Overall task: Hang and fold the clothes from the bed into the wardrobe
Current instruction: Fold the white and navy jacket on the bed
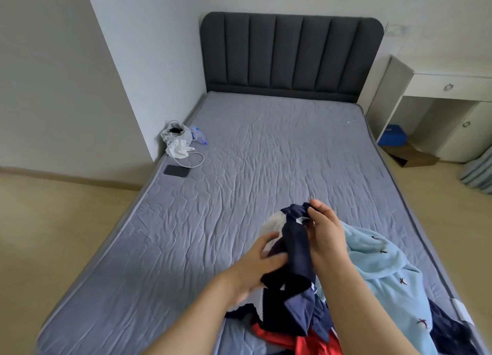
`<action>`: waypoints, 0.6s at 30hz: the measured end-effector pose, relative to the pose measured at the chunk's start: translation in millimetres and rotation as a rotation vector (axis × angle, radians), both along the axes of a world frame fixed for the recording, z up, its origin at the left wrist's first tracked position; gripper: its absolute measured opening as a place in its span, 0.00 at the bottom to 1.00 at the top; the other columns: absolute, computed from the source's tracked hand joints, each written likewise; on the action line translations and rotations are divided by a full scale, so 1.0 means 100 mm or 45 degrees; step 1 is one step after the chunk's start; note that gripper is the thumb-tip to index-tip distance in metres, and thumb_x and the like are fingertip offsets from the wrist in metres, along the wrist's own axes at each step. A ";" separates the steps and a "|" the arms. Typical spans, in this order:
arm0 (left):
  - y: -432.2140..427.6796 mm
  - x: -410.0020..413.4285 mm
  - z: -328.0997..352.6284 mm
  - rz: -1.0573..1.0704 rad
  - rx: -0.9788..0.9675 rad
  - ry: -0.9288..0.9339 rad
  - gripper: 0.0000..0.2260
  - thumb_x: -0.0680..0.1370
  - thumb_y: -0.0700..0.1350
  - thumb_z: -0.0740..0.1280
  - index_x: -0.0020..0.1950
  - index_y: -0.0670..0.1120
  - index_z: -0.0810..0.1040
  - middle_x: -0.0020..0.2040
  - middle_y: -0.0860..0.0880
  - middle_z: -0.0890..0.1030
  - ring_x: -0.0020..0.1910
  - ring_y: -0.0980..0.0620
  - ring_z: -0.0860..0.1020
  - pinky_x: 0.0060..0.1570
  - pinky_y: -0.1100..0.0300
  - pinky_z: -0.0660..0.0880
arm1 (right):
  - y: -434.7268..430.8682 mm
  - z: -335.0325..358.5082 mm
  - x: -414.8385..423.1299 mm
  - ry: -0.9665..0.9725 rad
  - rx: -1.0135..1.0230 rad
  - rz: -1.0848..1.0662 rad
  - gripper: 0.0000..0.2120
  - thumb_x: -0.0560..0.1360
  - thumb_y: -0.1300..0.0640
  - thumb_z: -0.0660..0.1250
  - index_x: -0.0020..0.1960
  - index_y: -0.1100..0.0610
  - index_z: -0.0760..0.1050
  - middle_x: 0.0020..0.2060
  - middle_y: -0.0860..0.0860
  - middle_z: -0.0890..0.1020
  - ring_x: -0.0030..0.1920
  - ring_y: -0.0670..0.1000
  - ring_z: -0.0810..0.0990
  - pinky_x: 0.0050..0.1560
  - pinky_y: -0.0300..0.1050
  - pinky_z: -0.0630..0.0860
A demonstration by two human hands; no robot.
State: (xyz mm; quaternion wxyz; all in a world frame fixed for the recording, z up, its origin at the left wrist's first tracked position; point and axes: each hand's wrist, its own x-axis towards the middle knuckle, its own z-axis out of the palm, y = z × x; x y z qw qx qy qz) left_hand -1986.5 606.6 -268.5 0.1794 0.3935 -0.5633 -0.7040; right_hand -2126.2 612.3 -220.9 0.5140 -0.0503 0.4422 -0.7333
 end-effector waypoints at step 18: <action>-0.42 -0.10 0.65 0.797 0.225 0.375 0.09 0.78 0.35 0.60 0.41 0.43 0.76 0.29 0.50 0.80 0.26 0.58 0.79 0.25 0.67 0.73 | 0.15 -0.35 0.19 1.095 0.101 0.703 0.47 0.65 0.67 0.73 0.74 0.47 0.51 0.65 0.45 0.66 0.64 0.45 0.69 0.59 0.38 0.73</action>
